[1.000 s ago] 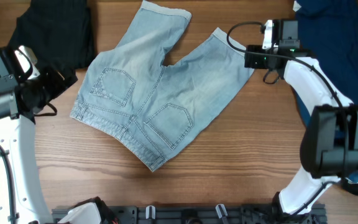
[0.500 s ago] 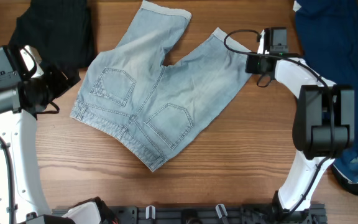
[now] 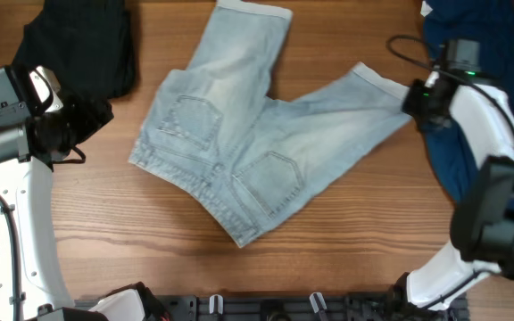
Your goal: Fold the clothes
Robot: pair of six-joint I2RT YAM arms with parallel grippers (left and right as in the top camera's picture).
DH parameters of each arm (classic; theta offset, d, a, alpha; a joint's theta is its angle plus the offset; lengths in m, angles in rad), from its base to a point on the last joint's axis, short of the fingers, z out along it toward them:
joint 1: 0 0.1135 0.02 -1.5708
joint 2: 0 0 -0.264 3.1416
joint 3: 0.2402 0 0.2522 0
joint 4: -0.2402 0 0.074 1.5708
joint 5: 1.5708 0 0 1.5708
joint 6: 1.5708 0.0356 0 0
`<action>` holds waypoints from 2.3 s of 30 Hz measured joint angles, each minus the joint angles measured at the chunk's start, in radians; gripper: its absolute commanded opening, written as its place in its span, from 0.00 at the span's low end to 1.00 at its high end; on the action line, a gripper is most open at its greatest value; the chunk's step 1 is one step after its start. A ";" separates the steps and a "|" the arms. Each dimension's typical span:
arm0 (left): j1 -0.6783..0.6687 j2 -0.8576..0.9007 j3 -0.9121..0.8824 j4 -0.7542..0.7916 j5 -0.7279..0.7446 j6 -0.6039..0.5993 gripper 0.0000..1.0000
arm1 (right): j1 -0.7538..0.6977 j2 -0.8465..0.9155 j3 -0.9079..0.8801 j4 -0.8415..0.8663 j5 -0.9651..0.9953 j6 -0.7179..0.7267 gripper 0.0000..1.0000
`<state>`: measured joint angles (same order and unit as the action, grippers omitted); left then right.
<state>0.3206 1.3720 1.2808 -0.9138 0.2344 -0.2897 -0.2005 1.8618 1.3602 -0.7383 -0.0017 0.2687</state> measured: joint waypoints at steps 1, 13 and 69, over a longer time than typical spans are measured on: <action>0.000 0.000 0.000 -0.002 0.000 0.000 0.88 | -0.013 -0.019 0.000 -0.026 -0.001 -0.003 0.19; -0.080 0.003 0.000 -0.066 0.000 0.000 0.88 | -0.010 -0.072 0.000 -0.055 -0.199 -0.161 0.92; -0.243 0.590 0.045 0.433 -0.489 0.223 0.86 | 0.141 -0.131 0.000 0.067 -0.245 -0.236 1.00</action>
<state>0.0780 1.9617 1.3258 -0.4812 -0.2543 -0.0666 -0.0593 1.7306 1.3598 -0.6716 -0.2470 0.0326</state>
